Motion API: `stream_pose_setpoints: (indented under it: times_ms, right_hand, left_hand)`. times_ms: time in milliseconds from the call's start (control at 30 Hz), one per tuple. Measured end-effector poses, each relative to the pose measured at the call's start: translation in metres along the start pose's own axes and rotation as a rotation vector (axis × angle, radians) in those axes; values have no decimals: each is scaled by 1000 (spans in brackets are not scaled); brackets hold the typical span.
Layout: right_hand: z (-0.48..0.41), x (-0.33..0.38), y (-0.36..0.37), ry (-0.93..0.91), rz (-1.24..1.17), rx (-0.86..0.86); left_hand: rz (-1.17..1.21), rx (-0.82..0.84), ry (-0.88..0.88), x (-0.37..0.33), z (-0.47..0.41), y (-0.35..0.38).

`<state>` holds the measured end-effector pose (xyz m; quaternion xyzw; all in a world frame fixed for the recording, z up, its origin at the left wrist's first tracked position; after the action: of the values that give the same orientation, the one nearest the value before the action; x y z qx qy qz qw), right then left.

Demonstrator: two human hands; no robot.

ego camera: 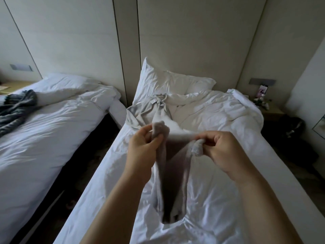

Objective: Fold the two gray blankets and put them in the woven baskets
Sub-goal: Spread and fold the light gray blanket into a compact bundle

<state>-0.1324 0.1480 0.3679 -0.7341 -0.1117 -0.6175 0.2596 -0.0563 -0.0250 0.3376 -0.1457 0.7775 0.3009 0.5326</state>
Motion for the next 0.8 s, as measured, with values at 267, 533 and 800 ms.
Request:
stream_pose_setpoints:
  times_ms: [267, 533, 800]
  right_hand:
    - [2, 11, 11, -71, 20, 198]
    - [-6, 1, 22, 119, -31, 206]
    - [-5, 3, 32, 73, -163, 316]
  left_hand:
    - [-137, 55, -32, 2, 9, 21]
    - [-183, 154, -3, -8, 22, 39]
    - [-158, 159, -76, -5, 24, 39]
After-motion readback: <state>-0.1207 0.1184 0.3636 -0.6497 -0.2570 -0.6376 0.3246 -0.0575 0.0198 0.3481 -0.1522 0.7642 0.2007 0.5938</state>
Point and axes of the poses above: each hand's wrist, its own z-axis away from the middle knuckle, its own y-axis out of the palm, x = y × z, the point moved 7 cm from there along -z, towards the middle knuckle, and after that the axes turned 8 degrees about y, right-handed, at the moved point
